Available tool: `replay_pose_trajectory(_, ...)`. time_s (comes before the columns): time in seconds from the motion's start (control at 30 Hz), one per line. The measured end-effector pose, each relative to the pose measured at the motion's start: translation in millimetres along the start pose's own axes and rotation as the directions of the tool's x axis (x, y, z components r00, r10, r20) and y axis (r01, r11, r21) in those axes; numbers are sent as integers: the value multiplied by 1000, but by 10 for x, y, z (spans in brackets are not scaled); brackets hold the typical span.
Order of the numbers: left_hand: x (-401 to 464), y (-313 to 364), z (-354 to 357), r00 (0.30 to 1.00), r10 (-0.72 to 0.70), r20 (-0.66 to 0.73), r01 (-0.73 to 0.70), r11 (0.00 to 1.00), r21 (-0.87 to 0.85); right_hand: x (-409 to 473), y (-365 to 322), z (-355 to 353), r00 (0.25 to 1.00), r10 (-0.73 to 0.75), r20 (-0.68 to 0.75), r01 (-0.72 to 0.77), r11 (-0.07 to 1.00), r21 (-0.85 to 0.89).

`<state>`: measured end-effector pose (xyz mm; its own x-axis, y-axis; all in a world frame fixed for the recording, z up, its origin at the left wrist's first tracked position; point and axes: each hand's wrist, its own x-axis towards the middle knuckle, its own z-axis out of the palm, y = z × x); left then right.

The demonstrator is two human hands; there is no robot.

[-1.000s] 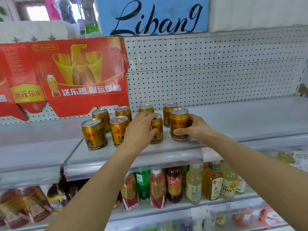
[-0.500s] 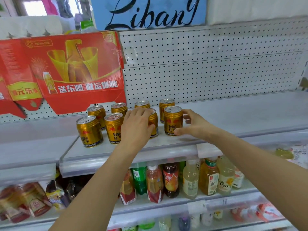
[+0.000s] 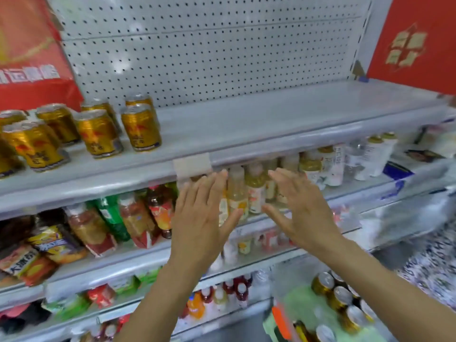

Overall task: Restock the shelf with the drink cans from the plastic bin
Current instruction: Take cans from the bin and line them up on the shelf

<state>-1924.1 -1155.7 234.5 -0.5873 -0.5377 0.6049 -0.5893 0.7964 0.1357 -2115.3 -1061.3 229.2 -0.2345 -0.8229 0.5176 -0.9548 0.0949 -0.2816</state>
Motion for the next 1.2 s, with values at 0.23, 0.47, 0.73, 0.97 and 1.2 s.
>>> replay_pose_trajectory(0.23, -520, 1071, 1154, 942, 19, 335, 31, 989, -144, -1149, 1330, 157, 946, 241, 219, -232, 971, -64)
replay_pose_trajectory(0.47, -904, 1622, 2225, 718, -10, 696, 205, 959, -198, -2035, 2311, 566, 714, 484, 506, -463, 869, -178)
replay_pose_trajectory(0.73, -1155, 1756, 3794, 503, 24, 864, 317, 925, -210, -2512, 3080, 1506, 401, 643, 652, -593, 725, -351)
replay_pose_trajectory(0.97, -1259, 1900, 5090, 457, 55, 888, 292, 934, -208, -2582, 3504, 2381, 380, 679, 628, -462, 728, -507)
replay_pose_trajectory(1.2, -1355, 1991, 5597, 461, 70, 885, 274, 937, -216, -2705, 3691, 2707, 448, 669, 593, -340, 741, -579)
